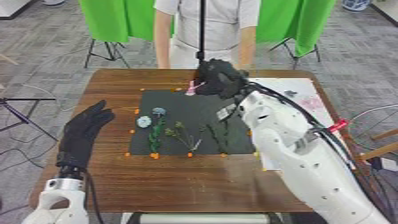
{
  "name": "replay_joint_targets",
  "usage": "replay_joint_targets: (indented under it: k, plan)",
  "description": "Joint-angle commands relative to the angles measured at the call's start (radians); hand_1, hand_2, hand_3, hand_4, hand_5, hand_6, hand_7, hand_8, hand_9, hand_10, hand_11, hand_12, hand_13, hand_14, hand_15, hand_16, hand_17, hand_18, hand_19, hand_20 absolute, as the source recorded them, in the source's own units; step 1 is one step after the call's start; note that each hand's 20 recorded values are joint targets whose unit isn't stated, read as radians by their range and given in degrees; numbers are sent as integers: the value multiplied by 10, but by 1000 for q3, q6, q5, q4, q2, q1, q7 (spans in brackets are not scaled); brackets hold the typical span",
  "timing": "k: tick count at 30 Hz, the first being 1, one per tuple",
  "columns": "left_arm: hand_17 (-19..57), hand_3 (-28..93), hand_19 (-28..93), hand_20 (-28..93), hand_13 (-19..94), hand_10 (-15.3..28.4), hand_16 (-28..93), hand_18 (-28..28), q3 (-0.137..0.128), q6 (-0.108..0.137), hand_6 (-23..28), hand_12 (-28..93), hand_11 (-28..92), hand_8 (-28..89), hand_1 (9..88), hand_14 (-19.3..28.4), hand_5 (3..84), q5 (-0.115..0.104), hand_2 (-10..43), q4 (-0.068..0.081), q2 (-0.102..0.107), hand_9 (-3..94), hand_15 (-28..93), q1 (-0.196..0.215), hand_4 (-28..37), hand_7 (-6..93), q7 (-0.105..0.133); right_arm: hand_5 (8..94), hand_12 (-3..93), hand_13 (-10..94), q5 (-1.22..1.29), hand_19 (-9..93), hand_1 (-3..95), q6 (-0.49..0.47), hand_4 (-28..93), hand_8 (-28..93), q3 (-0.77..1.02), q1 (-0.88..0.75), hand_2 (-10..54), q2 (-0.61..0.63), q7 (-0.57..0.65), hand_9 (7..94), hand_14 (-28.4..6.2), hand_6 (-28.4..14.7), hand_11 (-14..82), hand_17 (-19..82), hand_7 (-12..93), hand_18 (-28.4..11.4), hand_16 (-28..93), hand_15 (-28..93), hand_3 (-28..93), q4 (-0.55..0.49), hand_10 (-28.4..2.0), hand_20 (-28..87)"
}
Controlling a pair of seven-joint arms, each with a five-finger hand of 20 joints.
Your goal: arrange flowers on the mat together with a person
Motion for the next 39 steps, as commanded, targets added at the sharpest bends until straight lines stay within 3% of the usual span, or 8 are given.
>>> replay_joint_targets:
  k: [1,8,11,17,19,28,39]
  plan:
    - [57,668,62,201,356,127,62,132,10,-9,29,150,159,-58,230,170,470,-5,14,11,-6,441,126,-1,-223,124,-12,842,307,937,-48,932,623,-56,-246,46,-97,-6,-95,-101,-38,937,8,38,167,684,206,-127,221,626,551,54,-69,474]
    - [57,668,63,201,355,126,62,133,16,-8,30,150,159,-57,229,170,471,-5,14,14,-13,442,125,-4,-223,123,-9,839,314,937,-135,932,615,-70,-248,44,-106,11,-95,-168,-94,937,9,40,161,681,211,-129,224,626,556,159,-66,487]
    - [57,668,63,201,355,126,63,133,17,-6,29,150,159,-57,229,170,470,-4,14,7,-13,442,125,10,-223,124,-4,838,326,937,-180,932,613,-62,-250,40,-106,8,-95,-181,-114,937,9,42,144,678,212,-130,227,624,561,185,-68,496]
    - [56,668,63,201,355,127,63,133,18,-5,28,150,159,-57,229,170,470,-7,14,9,-16,442,125,7,-223,124,-10,829,340,937,-230,932,606,-40,-251,32,-107,2,-95,-192,-137,937,6,47,113,667,217,-131,239,611,566,229,-73,503]
    - [56,668,62,201,355,127,63,133,19,-11,29,150,159,-57,229,170,470,-1,14,16,-16,442,125,-4,-223,125,-13,829,341,937,-238,932,604,-34,-251,30,-104,3,-95,-195,-137,937,6,47,113,666,216,-130,240,609,568,241,-73,502]
    - [56,667,62,201,356,127,63,133,20,-5,29,150,159,-57,229,170,470,-5,14,8,-17,442,125,7,-223,123,-3,809,340,937,-253,932,590,-29,-247,13,-104,6,-95,-177,-139,937,5,52,120,665,200,-132,253,599,578,243,-72,496]
    - [56,666,62,200,355,127,63,134,19,-12,29,150,159,-57,228,169,469,-3,13,8,-15,442,124,7,-223,121,-8,795,337,937,-274,932,579,-34,-246,3,-97,-17,-95,-148,-140,937,4,55,121,664,192,-134,256,597,580,239,-71,495]
